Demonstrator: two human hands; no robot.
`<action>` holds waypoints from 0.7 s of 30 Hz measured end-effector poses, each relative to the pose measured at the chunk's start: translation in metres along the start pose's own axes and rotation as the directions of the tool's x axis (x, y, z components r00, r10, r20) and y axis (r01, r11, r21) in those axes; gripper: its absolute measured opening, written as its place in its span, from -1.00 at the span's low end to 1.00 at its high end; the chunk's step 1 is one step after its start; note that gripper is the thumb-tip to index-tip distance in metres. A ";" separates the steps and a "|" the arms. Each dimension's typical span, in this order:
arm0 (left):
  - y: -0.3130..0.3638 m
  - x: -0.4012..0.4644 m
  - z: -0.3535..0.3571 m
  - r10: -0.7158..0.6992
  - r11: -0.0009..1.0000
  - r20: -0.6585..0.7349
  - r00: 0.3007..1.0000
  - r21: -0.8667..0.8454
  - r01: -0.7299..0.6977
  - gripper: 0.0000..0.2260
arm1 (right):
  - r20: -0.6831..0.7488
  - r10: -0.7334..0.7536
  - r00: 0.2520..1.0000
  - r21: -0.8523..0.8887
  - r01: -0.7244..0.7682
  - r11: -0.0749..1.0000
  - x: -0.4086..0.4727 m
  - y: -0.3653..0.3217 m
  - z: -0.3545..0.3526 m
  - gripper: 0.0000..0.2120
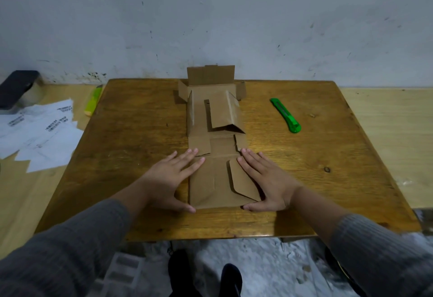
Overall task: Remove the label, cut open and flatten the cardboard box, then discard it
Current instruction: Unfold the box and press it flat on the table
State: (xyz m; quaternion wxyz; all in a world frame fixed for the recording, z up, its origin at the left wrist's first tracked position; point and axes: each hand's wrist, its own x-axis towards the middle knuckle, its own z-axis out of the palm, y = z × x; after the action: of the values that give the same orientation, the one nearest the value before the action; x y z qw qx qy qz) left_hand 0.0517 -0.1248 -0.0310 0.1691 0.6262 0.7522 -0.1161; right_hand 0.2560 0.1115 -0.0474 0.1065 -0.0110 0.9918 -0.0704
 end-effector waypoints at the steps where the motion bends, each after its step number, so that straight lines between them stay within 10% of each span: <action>1: 0.000 0.000 -0.002 0.002 1.000 0.002 1.000 -0.007 -0.002 0.09 | -0.019 0.006 1.000 0.030 -0.005 1.000 0.000 0.000 0.000 0.08; 8: 0.011 -0.004 -0.009 -0.153 0.883 -0.150 0.977 -0.465 0.067 0.07 | -0.243 0.280 0.929 0.463 -0.142 0.875 0.015 -0.005 -0.012 -0.31; 14: 0.011 0.001 -0.018 -0.299 0.826 -0.219 0.929 -0.546 0.138 -0.44 | -0.215 0.493 0.843 0.515 -0.331 0.791 0.033 -0.007 -0.019 -0.68; 21: -0.001 0.030 -0.027 -0.512 0.772 -0.417 0.751 -0.607 0.189 -0.63 | -0.168 0.563 0.809 0.543 -0.401 0.738 0.063 0.007 -0.031 -0.27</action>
State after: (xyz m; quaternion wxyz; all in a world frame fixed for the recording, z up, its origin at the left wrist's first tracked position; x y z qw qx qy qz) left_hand 0.0435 -0.0877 -0.0185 0.0800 0.4001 0.8771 0.2535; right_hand 0.1876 0.1204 -0.0314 -0.0423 0.2883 0.9129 -0.2857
